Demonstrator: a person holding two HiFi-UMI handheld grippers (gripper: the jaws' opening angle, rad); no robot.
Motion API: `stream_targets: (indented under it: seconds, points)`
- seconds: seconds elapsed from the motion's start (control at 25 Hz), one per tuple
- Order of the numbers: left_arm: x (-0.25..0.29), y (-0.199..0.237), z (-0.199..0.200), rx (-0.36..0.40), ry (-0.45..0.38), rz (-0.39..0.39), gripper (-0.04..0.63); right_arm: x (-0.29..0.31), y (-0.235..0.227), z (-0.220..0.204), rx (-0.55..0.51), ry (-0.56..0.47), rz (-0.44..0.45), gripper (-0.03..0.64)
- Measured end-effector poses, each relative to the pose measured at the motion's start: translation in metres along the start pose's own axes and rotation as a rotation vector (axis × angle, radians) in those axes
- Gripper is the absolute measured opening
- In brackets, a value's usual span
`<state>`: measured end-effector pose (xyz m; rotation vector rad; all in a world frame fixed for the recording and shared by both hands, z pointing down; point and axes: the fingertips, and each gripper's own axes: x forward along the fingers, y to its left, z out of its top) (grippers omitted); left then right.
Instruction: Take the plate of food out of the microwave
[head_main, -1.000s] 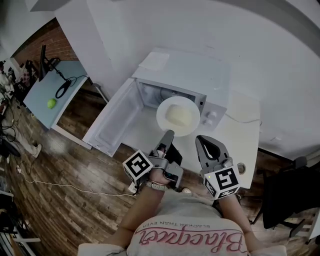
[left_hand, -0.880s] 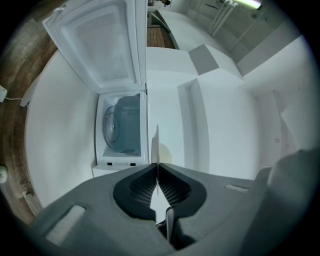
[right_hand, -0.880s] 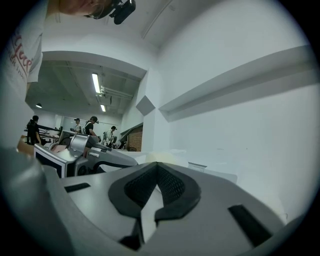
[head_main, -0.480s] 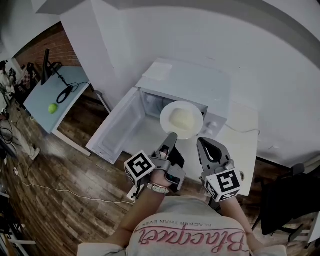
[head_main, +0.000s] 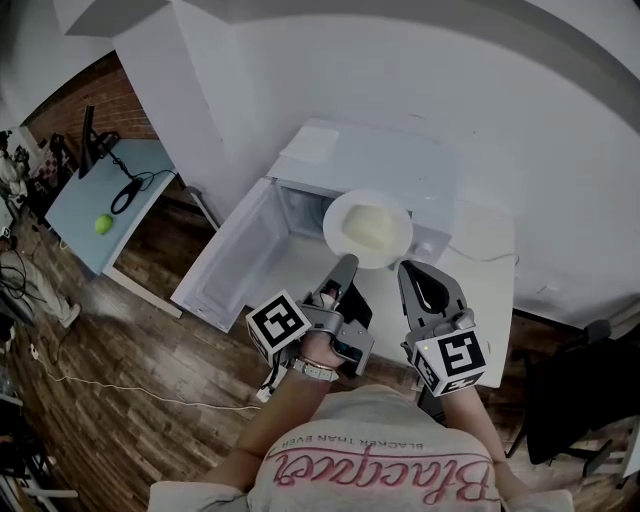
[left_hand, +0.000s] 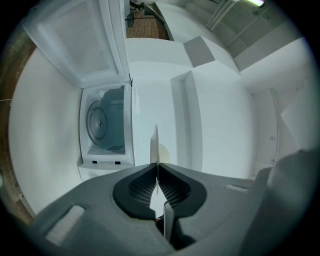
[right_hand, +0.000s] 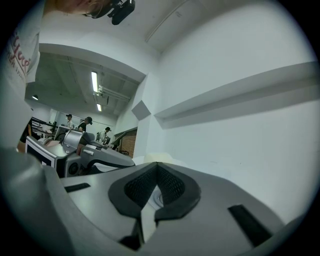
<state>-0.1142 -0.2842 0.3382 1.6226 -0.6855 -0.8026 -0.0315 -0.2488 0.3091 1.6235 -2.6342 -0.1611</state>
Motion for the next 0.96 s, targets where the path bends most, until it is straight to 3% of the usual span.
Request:
stream_targets:
  seconds: [0.52,0.96]
  points:
    - [0.003,-0.002,0.0,-0.014,-0.004,-0.009,0.012,-0.003,-0.013,0.0,0.012,0.016,-0.05,0.009]
    - [0.006,-0.002,0.001,0.017,0.002,-0.014,0.012,0.0,-0.016,0.006,0.005,-0.014,-0.076,0.009]
